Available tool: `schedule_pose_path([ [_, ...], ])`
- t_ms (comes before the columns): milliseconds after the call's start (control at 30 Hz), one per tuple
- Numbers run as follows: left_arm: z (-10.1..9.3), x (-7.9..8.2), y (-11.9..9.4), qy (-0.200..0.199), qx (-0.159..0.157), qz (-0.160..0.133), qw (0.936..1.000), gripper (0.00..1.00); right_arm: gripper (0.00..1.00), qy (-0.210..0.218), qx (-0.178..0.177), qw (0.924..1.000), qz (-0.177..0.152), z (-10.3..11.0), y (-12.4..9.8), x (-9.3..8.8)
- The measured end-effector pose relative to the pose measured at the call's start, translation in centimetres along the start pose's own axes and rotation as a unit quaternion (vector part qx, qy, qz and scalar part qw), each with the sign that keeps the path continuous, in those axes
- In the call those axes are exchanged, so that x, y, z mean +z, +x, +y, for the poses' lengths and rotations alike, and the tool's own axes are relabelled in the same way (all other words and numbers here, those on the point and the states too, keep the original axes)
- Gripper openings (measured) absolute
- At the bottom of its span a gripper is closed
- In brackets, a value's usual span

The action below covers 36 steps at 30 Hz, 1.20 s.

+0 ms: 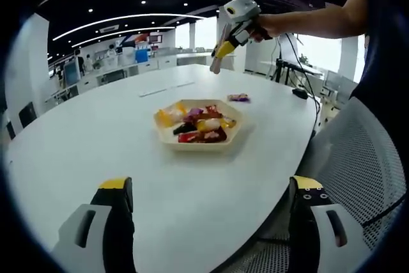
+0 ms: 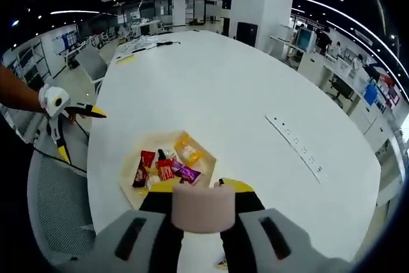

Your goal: Place the target food into the container with the food tongs after gripping and lifting it, then release it inside without dropping or visibly crushing the food.

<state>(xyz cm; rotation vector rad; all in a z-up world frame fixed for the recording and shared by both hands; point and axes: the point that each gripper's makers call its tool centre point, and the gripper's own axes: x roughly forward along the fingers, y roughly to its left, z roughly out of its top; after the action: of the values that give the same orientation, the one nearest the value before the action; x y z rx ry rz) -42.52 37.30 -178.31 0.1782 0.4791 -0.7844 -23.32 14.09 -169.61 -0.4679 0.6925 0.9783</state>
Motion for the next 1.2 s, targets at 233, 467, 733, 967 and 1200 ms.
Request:
schedule_pose_path([
  [233,0.0,0.0,0.0,0.0,0.0,0.001,1.0,0.99,0.2,0.019,-0.032,0.9992,0.018,-3.1,-2.3,-4.2],
  [467,0.0,-0.1,0.0,0.0,0.001,0.003,1.0,0.99,0.21,0.034,-0.047,0.9983,0.011,-4.6,-3.9,-6.7],
  [733,0.0,-0.3,0.1,-0.002,0.0,0.009,1.0,0.99,0.21,0.044,-0.062,0.9971,0.007,-5.6,-4.5,-9.3],
  [967,0.0,-0.4,0.1,-0.004,0.0,0.01,0.9999,0.99,0.21,0.057,-0.072,0.9957,-0.016,-6.1,-3.9,-10.4],
  [1200,-0.2,-0.8,0.2,-0.005,-0.003,0.023,0.9997,0.99,0.22,0.06,-0.065,0.9958,-0.02,-5.9,-2.0,-12.3],
])
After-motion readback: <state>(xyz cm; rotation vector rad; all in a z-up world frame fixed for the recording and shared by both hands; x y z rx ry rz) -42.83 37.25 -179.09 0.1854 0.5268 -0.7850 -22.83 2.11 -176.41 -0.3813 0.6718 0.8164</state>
